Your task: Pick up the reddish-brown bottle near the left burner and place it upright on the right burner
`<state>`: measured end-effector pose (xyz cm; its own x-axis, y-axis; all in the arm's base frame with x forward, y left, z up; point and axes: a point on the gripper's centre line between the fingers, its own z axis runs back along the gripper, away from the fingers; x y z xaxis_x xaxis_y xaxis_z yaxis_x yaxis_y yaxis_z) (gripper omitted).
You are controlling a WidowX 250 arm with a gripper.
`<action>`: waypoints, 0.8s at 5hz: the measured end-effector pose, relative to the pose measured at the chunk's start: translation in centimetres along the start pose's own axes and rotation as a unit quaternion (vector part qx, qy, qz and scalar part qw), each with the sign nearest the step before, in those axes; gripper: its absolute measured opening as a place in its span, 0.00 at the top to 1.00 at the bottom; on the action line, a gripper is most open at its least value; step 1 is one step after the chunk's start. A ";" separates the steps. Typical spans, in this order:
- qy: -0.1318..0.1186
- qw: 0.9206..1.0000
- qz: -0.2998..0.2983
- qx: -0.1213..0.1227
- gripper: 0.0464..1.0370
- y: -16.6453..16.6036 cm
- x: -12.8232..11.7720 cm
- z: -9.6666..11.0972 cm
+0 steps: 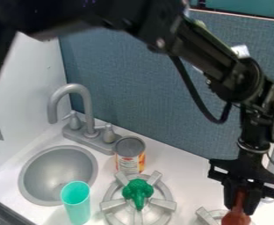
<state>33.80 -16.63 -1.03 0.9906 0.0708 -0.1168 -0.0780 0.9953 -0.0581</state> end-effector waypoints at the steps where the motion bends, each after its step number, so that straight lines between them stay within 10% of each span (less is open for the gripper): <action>1: -0.006 1.000 0.006 0.014 0.69 0.1 0.4 -0.3; 4: 0.001 1.000 -0.004 -0.008 0.69 -0.7 0.3 -1.4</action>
<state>33.99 -17.38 -2.40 0.9910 0.0636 -0.1178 -0.0727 0.9945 -0.0754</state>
